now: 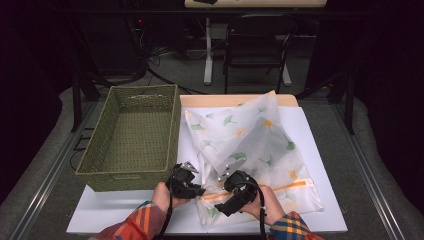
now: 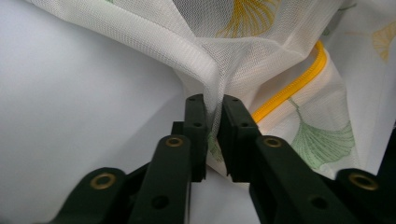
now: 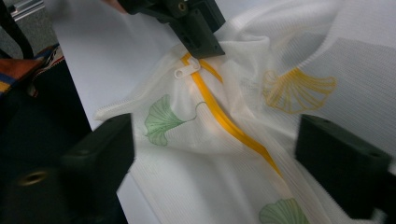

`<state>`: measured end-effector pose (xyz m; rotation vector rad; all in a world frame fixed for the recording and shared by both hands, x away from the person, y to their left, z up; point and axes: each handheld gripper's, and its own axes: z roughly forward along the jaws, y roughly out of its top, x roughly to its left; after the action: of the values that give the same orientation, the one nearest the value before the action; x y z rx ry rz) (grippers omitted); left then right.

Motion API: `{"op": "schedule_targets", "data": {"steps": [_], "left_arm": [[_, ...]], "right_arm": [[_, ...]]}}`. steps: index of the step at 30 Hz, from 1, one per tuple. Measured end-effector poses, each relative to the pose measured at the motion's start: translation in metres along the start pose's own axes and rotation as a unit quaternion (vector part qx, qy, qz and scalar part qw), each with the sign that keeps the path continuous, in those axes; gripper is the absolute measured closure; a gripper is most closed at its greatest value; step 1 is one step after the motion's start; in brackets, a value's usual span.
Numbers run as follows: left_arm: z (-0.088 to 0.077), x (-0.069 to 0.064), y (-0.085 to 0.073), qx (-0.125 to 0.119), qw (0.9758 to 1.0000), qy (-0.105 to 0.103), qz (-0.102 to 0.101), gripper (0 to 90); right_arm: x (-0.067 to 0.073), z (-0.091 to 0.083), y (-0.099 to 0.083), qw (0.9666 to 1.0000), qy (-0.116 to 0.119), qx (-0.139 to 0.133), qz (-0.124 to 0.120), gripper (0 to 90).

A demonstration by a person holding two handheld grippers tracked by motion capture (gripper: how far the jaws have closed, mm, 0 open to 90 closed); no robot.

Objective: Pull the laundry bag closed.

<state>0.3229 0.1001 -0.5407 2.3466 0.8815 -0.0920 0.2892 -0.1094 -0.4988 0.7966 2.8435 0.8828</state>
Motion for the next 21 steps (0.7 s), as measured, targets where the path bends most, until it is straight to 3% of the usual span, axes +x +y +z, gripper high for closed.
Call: {"op": "schedule_targets", "data": {"steps": [9, 11, 15, 17, 21], "left_arm": [[-0.006, -0.002, 0.002, -0.026, 0.9996, -0.012, -0.006, 87.6], [-0.008, -0.002, 0.002, -0.031, 0.9993, -0.018, -0.009, 87.6], [-0.011, -0.003, 0.002, -0.039, 0.9989, -0.021, -0.013, 87.6], [-0.011, -0.003, 0.002, -0.041, 0.9988, -0.024, -0.014, 87.6], [-0.013, -0.003, 0.002, -0.043, 0.9986, -0.026, -0.015, 87.7]], "right_arm": [[0.013, 0.011, 0.01, 0.9998, 0.002, -0.001, -0.017, 36.0], [0.016, 0.015, 0.012, 0.9999, 0.009, -0.004, -0.014, 47.1], [0.019, 0.028, 0.015, 0.9996, 0.025, 0.01, -0.009, 56.1], [0.019, 0.033, 0.016, 0.9998, 0.018, 0.012, -0.003, 62.5], [0.018, 0.045, 0.018, 0.9996, 0.01, 0.024, 0.009, 66.8]]}}
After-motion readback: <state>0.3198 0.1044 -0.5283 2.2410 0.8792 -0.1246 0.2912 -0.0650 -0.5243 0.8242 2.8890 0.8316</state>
